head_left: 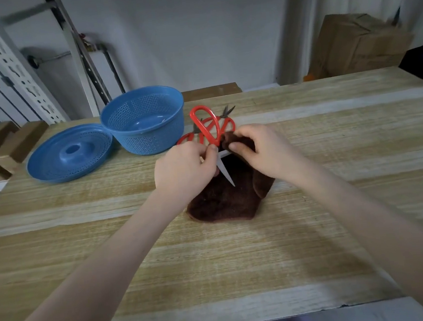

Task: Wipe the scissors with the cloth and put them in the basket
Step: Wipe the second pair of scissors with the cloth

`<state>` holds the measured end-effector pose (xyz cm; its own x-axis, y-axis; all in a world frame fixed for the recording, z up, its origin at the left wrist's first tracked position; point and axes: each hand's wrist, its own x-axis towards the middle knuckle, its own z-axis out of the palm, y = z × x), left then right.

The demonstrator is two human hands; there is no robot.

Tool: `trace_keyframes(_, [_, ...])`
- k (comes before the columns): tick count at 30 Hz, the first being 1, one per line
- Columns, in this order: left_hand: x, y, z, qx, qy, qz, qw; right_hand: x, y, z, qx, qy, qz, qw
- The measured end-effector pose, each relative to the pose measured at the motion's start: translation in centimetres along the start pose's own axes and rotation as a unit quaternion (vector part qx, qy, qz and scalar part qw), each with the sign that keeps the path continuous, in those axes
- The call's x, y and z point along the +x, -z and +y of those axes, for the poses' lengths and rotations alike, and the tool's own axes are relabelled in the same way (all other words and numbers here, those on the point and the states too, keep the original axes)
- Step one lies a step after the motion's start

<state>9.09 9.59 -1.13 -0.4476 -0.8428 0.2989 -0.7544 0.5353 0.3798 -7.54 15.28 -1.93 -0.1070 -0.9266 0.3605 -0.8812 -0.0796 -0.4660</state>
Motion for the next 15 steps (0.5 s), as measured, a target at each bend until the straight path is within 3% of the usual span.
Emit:
trace_keyframes(3, [-0.2, 0.1, -0.3, -0.024, 0.010, -0.017, 1.000, -0.3, 0.2, -0.2, 0.013, -0.001, -0.036, 0.999])
trace_keyframes(6, [-0.4, 0.0, -0.6, -0.049, 0.015, -0.025, 0.998, -0.5, 0.3, 0.6, 0.079, -0.042, -0.011, 0.996])
trace_keyframes(10, [-0.3, 0.7, -1.7, -0.061, 0.050, -0.019, 0.997, -0.3, 1.8, 3.3, 0.117, -0.151, 0.080, 0.978])
trace_keyframes(15, [0.0, 0.4, -1.7, -0.078, 0.066, -0.028, 0.994, -0.4, 2.0, 1.3, 0.163, -0.121, 0.242, 0.949])
